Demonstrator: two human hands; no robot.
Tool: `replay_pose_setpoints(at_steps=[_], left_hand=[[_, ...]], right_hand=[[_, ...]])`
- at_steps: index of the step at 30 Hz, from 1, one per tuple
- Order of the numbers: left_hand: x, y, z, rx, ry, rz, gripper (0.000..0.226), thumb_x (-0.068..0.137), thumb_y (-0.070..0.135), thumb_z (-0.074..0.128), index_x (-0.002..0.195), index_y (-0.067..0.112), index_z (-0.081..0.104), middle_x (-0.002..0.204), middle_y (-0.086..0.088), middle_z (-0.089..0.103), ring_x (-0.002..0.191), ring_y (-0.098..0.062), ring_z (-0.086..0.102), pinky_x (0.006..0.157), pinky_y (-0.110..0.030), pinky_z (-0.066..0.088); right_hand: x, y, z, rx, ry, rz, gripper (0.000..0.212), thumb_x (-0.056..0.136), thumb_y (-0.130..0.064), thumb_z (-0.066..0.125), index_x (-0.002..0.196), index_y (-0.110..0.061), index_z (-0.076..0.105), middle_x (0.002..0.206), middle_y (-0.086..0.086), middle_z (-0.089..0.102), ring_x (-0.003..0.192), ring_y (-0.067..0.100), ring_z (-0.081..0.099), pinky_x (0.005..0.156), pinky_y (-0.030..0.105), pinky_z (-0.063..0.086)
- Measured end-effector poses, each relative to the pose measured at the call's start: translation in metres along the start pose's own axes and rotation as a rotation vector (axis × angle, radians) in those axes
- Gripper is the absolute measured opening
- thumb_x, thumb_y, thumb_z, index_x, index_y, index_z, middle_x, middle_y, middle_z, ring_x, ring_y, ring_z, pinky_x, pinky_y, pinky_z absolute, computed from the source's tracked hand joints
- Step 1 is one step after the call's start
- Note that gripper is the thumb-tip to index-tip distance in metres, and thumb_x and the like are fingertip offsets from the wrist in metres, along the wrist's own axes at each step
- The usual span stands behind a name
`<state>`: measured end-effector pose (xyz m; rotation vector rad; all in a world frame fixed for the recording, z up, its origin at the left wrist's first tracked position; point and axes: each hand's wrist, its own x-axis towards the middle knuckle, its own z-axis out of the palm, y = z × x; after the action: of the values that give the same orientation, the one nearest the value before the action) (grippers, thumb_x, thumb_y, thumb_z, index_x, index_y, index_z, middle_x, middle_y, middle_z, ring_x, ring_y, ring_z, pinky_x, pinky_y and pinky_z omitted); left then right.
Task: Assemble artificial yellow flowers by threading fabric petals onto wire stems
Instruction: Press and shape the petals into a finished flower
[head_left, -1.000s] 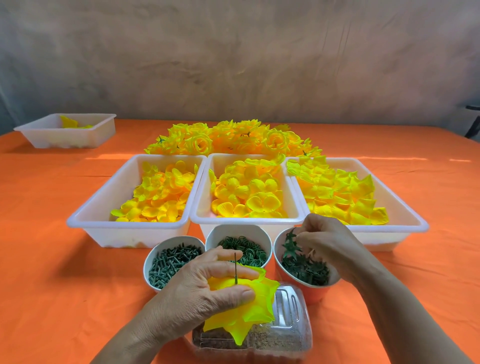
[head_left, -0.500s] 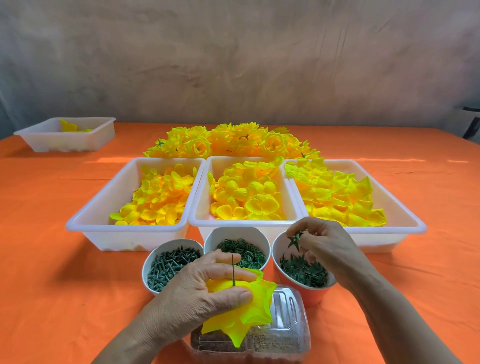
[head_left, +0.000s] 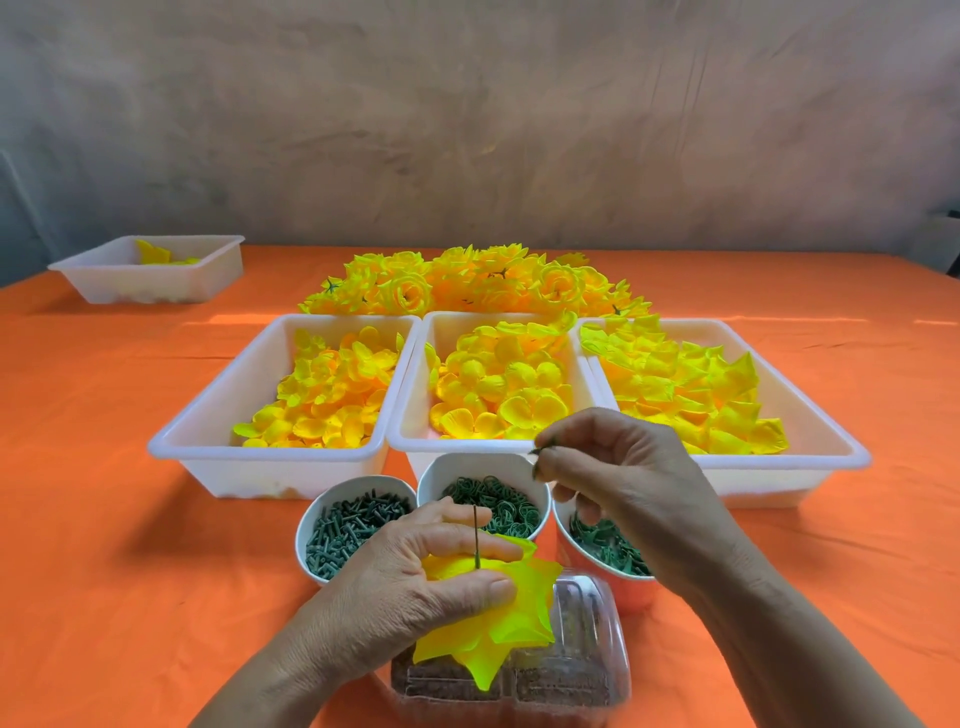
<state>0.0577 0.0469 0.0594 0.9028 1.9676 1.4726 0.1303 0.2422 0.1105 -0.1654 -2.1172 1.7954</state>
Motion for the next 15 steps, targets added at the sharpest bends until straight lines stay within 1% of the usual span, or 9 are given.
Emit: replay_pose_setpoints(at_steps=[1, 2, 3, 4, 6, 8, 10, 12, 15], left_hand=[[-0.001, 0.002, 0.001, 0.065, 0.013, 0.021, 0.036, 0.074, 0.044, 0.082, 0.109, 0.038, 0.075, 0.128, 0.022, 0.057, 0.113, 0.026, 0.045, 0.094, -0.01, 0.041], [-0.003, 0.003, 0.001, 0.118, 0.027, 0.015, 0.031, 0.069, 0.054, 0.078, 0.099, 0.049, 0.075, 0.127, 0.029, 0.056, 0.118, 0.026, 0.04, 0.1, -0.018, 0.038], [-0.004, 0.004, 0.001, 0.144, 0.039, 0.015, 0.03, 0.066, 0.06, 0.075, 0.095, 0.053, 0.074, 0.125, 0.035, 0.055, 0.12, 0.025, 0.039, 0.104, -0.023, 0.036], [-0.003, 0.003, 0.0, 0.139, 0.038, 0.013, 0.031, 0.064, 0.062, 0.074, 0.094, 0.054, 0.074, 0.123, 0.037, 0.055, 0.121, 0.023, 0.04, 0.104, -0.025, 0.037], [-0.004, 0.002, 0.0, 0.12, 0.035, 0.045, 0.036, 0.063, 0.065, 0.074, 0.097, 0.052, 0.074, 0.122, 0.037, 0.056, 0.119, 0.017, 0.047, 0.099, -0.02, 0.038], [-0.005, 0.003, -0.001, 0.12, 0.033, 0.072, 0.04, 0.065, 0.066, 0.073, 0.101, 0.049, 0.074, 0.122, 0.03, 0.06, 0.117, 0.011, 0.053, 0.094, -0.016, 0.039], [-0.005, 0.004, -0.002, 0.132, 0.02, 0.074, 0.042, 0.067, 0.066, 0.072, 0.104, 0.047, 0.074, 0.123, 0.024, 0.061, 0.118, 0.008, 0.054, 0.096, -0.019, 0.038], [-0.005, 0.004, -0.002, 0.146, 0.009, 0.083, 0.04, 0.069, 0.063, 0.072, 0.105, 0.045, 0.074, 0.124, 0.022, 0.062, 0.12, 0.006, 0.053, 0.099, -0.023, 0.038], [-0.005, 0.004, -0.003, 0.153, 0.014, 0.093, 0.033, 0.07, 0.06, 0.073, 0.101, 0.047, 0.075, 0.12, 0.027, 0.063, 0.117, 0.009, 0.054, 0.095, -0.019, 0.036]], right_hand=[[-0.003, -0.004, 0.008, -0.005, -0.043, -0.007, 0.017, 0.082, -0.003, 0.069, 0.075, -0.018, 0.074, 0.058, 0.001, 0.066, 0.047, 0.005, 0.053, 0.044, 0.017, 0.039], [-0.006, -0.008, 0.014, 0.003, -0.081, -0.017, 0.017, 0.083, -0.003, 0.069, 0.076, -0.018, 0.074, 0.057, -0.003, 0.066, 0.046, 0.002, 0.053, 0.045, 0.014, 0.039], [-0.009, -0.015, 0.021, 0.016, -0.112, -0.021, 0.016, 0.084, -0.004, 0.069, 0.079, -0.018, 0.074, 0.056, -0.006, 0.065, 0.046, 0.0, 0.054, 0.045, 0.012, 0.039], [-0.012, -0.018, 0.026, 0.019, -0.141, -0.031, 0.014, 0.084, -0.005, 0.069, 0.081, -0.018, 0.074, 0.056, -0.007, 0.065, 0.046, -0.001, 0.054, 0.045, 0.012, 0.039], [-0.016, -0.024, 0.033, 0.0, -0.171, -0.046, 0.012, 0.085, -0.008, 0.07, 0.083, -0.018, 0.074, 0.058, -0.007, 0.066, 0.046, -0.001, 0.053, 0.045, 0.012, 0.04], [-0.018, -0.026, 0.037, -0.02, -0.184, -0.077, 0.013, 0.085, -0.008, 0.069, 0.084, -0.019, 0.074, 0.062, -0.007, 0.068, 0.047, -0.001, 0.053, 0.048, 0.011, 0.04], [-0.02, -0.027, 0.037, -0.049, -0.188, -0.094, 0.017, 0.087, -0.006, 0.068, 0.084, -0.022, 0.074, 0.064, -0.009, 0.068, 0.05, -0.001, 0.055, 0.051, 0.009, 0.041], [-0.022, -0.029, 0.035, -0.056, -0.2, -0.086, 0.022, 0.089, -0.004, 0.065, 0.084, -0.024, 0.074, 0.064, -0.011, 0.068, 0.052, -0.002, 0.056, 0.052, 0.01, 0.042], [-0.025, -0.029, 0.032, -0.056, -0.212, -0.089, 0.025, 0.09, -0.003, 0.063, 0.085, -0.024, 0.075, 0.065, -0.009, 0.068, 0.054, -0.001, 0.059, 0.053, 0.014, 0.045]])
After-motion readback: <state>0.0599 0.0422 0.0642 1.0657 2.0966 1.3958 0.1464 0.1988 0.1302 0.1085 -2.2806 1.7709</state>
